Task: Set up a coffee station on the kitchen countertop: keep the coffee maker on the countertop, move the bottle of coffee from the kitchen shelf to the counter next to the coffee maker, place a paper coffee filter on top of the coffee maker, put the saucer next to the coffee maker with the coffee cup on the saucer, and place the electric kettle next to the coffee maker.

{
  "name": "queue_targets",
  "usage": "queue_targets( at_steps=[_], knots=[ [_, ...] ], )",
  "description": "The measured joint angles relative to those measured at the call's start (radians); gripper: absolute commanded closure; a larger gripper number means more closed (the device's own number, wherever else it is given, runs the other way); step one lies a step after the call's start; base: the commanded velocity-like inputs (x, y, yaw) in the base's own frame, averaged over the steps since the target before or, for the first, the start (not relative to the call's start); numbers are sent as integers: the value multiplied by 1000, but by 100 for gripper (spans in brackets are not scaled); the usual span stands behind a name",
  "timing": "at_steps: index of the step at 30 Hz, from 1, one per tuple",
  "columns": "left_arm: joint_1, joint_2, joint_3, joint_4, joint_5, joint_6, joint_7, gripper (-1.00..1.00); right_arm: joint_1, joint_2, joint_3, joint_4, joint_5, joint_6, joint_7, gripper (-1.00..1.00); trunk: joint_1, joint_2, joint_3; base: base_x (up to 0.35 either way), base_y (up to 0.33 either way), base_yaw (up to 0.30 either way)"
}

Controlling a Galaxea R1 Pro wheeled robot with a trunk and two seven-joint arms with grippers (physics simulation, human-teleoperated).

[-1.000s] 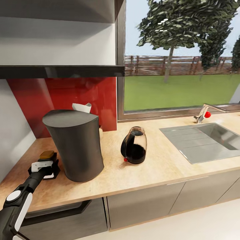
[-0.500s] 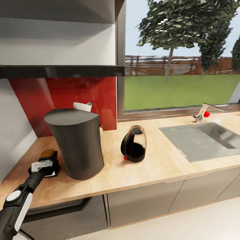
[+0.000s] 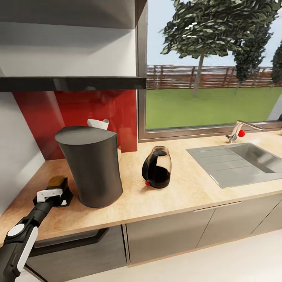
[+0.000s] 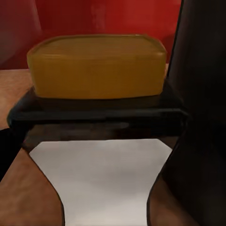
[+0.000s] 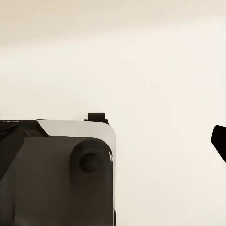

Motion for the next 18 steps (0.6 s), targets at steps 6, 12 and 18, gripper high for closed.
queue_targets(
  at_steps=[6, 12, 18],
  knots=[
    [0, 0, 0, 0, 1, 0, 0, -100, 0, 0, 0, 0, 0, 0, 0, -100, 0, 0, 0, 0, 0, 0],
    [0, 0, 0, 0, 1, 0, 0, -100, 0, 0, 0, 0, 0, 0, 0, -100, 0, 0, 0, 0, 0, 0],
    [0, 1, 0, 0, 1, 0, 0, -100, 0, 0, 0, 0, 0, 0, 0, -100, 0, 0, 0, 0, 0, 0]
  ],
)
